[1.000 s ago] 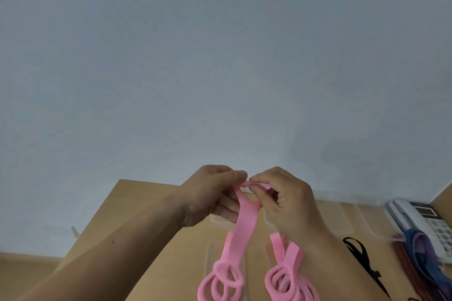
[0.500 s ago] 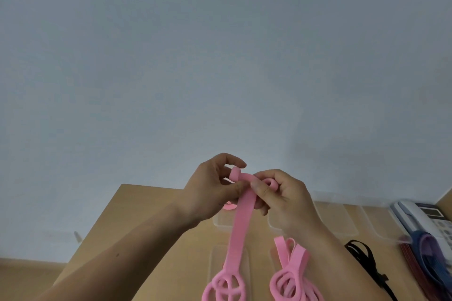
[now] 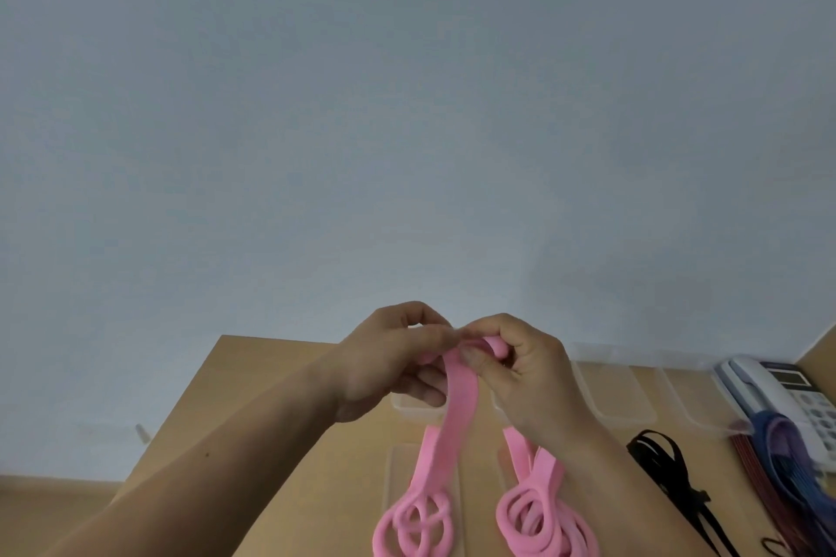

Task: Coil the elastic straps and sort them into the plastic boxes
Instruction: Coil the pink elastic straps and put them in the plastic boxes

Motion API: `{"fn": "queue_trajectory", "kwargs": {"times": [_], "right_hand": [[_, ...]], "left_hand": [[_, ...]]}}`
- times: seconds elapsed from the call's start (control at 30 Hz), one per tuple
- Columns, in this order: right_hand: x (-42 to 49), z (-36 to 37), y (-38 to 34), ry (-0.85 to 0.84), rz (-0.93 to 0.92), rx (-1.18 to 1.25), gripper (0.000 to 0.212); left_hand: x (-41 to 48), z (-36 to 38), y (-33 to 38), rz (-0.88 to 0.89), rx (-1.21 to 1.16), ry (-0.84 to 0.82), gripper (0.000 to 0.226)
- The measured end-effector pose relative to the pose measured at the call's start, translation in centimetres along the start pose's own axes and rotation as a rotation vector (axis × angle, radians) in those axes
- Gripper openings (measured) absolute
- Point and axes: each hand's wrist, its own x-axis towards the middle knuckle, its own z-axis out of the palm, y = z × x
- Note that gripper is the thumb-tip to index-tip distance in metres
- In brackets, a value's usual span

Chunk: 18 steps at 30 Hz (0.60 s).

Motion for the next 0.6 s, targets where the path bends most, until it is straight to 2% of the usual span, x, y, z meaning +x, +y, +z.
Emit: {"fn": "queue_trajectory", "kwargs": {"times": [0.13, 0.23, 0.4, 0.53, 0.6], "right_hand": [[-0.3, -0.3, -0.1, -0.018, -0.002, 0.052, 0.028], [-0.6, -0.5, -0.1, -0.029, 0.086, 0.184, 0.028], [-0.7, -1.0, -0.2, -0.108, 0.246, 0.408, 0.033], [-0.3, -0.9, -0.2, -0.079, 0.219, 0.314, 0.006], [-0.3, -0.8, -0.2, -0.072, 0.188, 0.297, 0.01]], "left_hand": [[0.0, 0.5, -0.4, 0.012, -0.081, 0.044, 0.016], [0.0, 0.8, -0.7, 0.055, -0.099, 0.085, 0.015], [0.0, 0.7, -0.9, 0.208, 0.051, 0.151, 0.017], [-0.1, 0.8, -1.2, 0.251, 0.207, 0.181, 0.021], [-0.2, 0.7, -1.2, 0.207, 0.122, 0.192, 0.028]]}}
